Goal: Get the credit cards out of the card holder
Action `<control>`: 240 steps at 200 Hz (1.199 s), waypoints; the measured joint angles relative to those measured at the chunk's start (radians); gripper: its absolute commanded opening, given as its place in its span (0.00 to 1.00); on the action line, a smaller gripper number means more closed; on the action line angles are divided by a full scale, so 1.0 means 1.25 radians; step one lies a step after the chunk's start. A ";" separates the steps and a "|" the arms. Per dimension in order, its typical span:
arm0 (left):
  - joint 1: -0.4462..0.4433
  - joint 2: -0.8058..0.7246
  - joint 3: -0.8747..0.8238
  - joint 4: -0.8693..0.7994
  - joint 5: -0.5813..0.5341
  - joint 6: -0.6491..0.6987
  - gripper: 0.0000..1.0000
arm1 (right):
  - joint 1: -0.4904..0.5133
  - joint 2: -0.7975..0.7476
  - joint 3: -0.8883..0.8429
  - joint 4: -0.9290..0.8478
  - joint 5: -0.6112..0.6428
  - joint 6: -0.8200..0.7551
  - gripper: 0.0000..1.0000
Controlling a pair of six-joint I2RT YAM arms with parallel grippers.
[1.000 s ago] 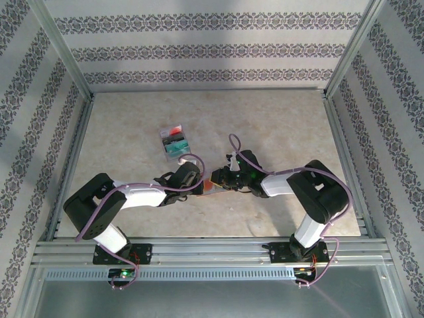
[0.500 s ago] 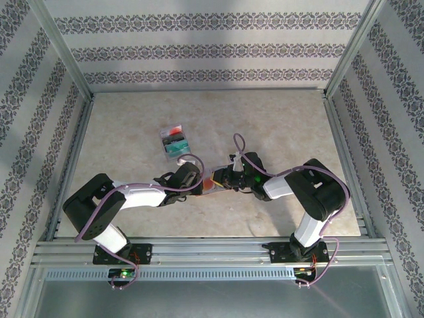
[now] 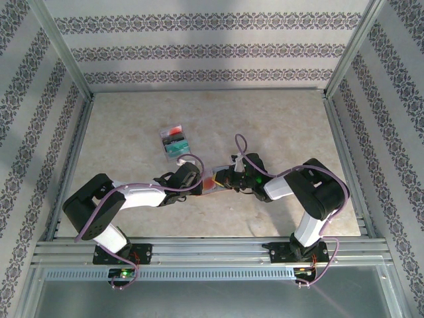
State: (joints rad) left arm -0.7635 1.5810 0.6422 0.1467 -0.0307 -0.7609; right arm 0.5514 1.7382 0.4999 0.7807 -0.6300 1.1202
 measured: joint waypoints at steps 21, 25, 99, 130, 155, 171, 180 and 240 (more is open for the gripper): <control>0.000 -0.003 0.000 -0.007 -0.003 0.000 0.16 | 0.000 -0.017 -0.001 -0.036 0.016 -0.017 0.03; 0.000 -0.003 0.000 -0.009 -0.003 0.000 0.16 | 0.000 -0.024 -0.001 -0.047 0.021 -0.022 0.02; 0.000 -0.013 0.000 -0.027 -0.005 0.000 0.30 | -0.010 -0.164 0.012 -0.298 0.104 -0.146 0.01; 0.000 -0.026 0.000 -0.041 0.001 0.001 0.43 | -0.010 -0.204 0.029 -0.393 0.134 -0.195 0.00; 0.000 -0.061 0.000 -0.059 0.004 0.010 0.52 | -0.010 -0.232 0.042 -0.447 0.142 -0.232 0.00; 0.004 -0.091 0.005 -0.077 0.009 0.025 0.58 | -0.010 -0.248 0.055 -0.475 0.141 -0.257 0.00; 0.011 -0.108 0.014 -0.091 0.015 0.035 0.60 | -0.010 -0.258 0.063 -0.488 0.139 -0.271 0.00; 0.127 -0.216 0.092 -0.155 0.184 0.202 0.66 | -0.010 -0.331 0.096 -0.538 0.066 -0.375 0.00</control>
State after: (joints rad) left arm -0.6044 1.3106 0.7570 -0.0467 0.1997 -0.5079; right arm 0.5385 1.3247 0.6201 0.1085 -0.5476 0.6514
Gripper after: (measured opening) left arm 0.663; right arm 0.055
